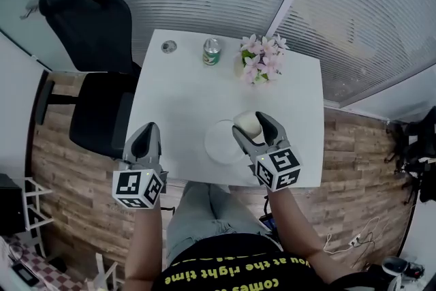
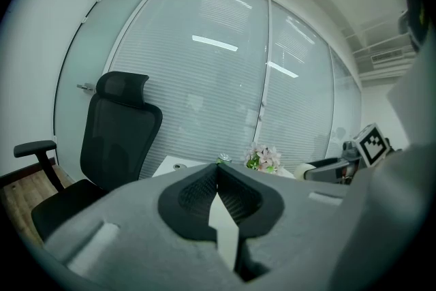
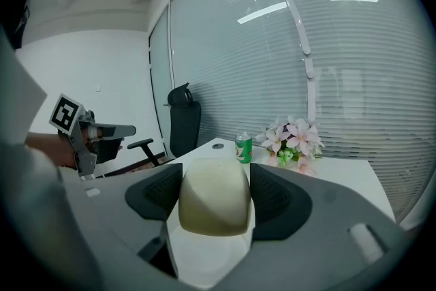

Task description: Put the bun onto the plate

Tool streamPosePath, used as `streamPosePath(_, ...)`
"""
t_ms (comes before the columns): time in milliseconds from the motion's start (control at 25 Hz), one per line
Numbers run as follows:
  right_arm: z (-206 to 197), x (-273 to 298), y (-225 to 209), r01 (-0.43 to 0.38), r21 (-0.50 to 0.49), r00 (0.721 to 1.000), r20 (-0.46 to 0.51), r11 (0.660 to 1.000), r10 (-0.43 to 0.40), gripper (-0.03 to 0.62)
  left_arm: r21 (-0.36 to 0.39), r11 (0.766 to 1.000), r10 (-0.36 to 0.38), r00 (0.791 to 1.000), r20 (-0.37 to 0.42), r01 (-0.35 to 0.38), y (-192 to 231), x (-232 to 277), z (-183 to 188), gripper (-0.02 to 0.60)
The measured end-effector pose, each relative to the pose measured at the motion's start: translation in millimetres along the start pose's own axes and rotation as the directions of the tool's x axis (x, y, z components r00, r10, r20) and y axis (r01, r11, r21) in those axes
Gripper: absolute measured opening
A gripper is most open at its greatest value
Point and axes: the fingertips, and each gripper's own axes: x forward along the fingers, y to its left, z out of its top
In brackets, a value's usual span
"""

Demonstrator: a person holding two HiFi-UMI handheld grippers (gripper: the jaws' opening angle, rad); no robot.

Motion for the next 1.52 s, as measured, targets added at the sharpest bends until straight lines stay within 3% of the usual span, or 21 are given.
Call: streamPosePath(1520, -104.9, 66.3, 14.3, -0.051, 0.048, 0.980, -0.191, 0.998, 0.059, 0.318, -0.034, 0.999, -0.018, 0.992, -0.126, 0.014, 21.2, 33.0, -61.8, 0.000)
